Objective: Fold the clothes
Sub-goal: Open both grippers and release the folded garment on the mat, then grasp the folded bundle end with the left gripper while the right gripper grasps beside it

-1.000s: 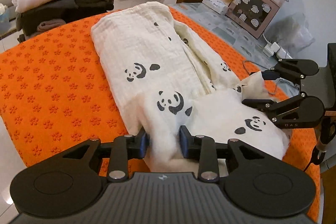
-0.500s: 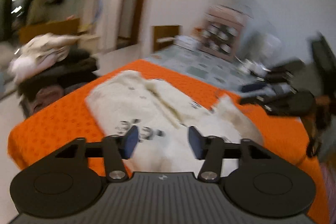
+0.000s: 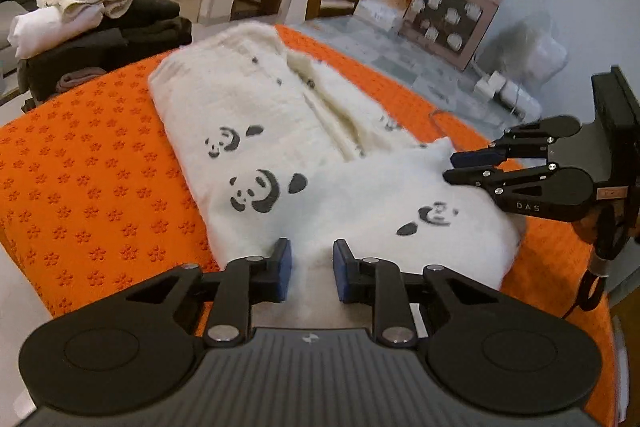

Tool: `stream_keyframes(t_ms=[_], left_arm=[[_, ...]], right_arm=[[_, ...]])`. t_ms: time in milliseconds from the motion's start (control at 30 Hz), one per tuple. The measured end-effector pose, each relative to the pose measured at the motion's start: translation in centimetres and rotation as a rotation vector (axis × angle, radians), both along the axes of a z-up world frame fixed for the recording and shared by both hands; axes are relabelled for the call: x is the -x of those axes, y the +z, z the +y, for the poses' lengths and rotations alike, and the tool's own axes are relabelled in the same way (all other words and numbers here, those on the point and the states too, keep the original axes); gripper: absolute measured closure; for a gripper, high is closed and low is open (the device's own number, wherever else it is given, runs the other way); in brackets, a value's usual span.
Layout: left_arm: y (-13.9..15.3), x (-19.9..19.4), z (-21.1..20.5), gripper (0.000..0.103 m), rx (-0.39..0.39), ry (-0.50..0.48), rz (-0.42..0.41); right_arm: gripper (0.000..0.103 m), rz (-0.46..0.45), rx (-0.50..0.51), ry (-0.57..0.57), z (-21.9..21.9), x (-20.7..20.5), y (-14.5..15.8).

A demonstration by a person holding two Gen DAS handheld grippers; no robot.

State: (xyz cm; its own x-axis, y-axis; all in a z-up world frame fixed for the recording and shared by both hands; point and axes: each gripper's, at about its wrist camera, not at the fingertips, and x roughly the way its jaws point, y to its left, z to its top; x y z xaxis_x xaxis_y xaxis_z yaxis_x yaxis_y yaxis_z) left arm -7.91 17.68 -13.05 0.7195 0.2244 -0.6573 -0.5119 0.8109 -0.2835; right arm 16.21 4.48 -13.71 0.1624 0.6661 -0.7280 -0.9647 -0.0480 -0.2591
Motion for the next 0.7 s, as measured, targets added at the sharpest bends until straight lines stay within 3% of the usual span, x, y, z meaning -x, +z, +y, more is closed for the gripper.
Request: stream_keyframes(t_ms=[67,100,133,233,367,600,667,700], left_arm=[[1.4,1.0,-0.7,0.059,-0.032,-0.004,-0.032],[2.1,1.5,-1.0,0.044,-0.049,-0.007,-0.047],[2.6,2.0,-1.6,0.032,-0.066,-0.011,-0.057],[3.5,3.3,-3.3,0.022,-0.083,-0.036,-0.056],[2.4,3.8,-5.4,0.021,-0.069,-0.082,0.005],[-0.5,1.8,-7.1,0.024,-0.103,-0.149,0.067],[-1.0,1.4,-7.6,0.041,-0.149,-0.157,0.084],[-1.1,1.2,-7.5,0.058,-0.168,-0.157,0.092]], right_arm=[[0.069,0.008,-0.03,-0.012,-0.8,-0.2,1.1],[0.063,0.007,-0.052,-0.021,-1.4,-0.2,1.9],[0.05,-0.001,-0.071,-0.036,-2.2,-0.2,2.6],[0.044,0.014,-0.105,-0.061,-4.7,-0.4,3.8],[0.034,0.075,-0.117,-0.055,-8.2,-0.5,3.9],[0.029,0.104,-0.05,-0.002,-9.7,0.8,0.1],[0.029,0.071,-0.018,0.008,-9.2,1.0,-1.1],[0.03,0.068,-0.015,0.012,-8.9,1.0,-1.4]])
